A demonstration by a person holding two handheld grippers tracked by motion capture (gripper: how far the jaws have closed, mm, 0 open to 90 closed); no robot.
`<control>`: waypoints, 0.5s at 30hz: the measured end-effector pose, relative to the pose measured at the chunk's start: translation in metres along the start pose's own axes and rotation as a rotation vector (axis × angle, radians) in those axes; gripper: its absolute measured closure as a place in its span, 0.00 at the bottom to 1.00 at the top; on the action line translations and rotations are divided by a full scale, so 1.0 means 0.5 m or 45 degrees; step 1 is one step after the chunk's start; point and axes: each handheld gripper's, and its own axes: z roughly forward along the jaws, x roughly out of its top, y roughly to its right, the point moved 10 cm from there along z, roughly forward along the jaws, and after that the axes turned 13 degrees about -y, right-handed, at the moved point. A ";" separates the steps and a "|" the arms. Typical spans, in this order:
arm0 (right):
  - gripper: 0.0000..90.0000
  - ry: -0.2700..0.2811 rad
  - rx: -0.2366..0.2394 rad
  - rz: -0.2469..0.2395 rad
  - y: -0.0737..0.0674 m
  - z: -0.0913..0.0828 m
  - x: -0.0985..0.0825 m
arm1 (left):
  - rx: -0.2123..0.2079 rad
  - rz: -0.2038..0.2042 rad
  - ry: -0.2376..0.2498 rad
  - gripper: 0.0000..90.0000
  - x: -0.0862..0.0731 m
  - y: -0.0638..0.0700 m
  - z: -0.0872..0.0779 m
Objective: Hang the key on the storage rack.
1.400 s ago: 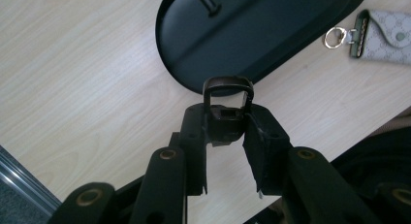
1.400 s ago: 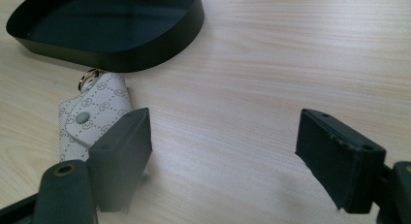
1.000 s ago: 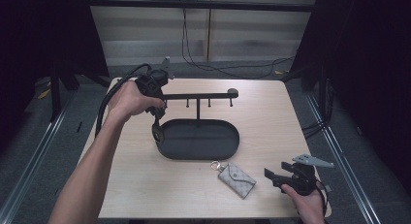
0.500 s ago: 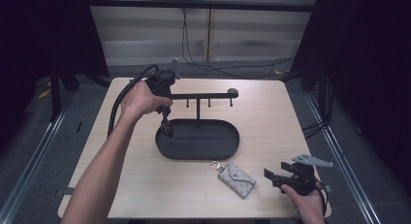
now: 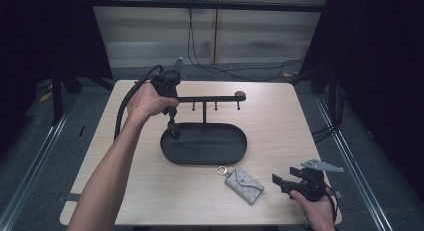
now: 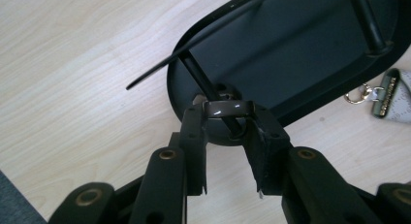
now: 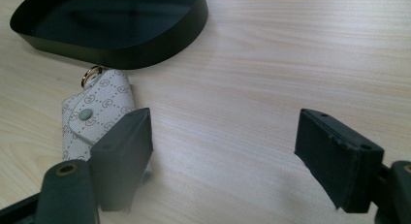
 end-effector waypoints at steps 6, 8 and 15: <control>0.24 -0.007 -0.004 0.000 0.000 0.002 -0.001 | 0.012 -0.014 0.011 0.78 0.006 -0.004 0.003; 0.24 -0.009 -0.005 0.000 0.000 0.002 -0.001 | 0.009 -0.009 0.010 0.77 0.006 -0.003 0.003; 0.24 -0.013 -0.003 0.008 0.001 0.005 0.000 | -0.014 -0.016 0.041 0.66 0.005 -0.002 -0.005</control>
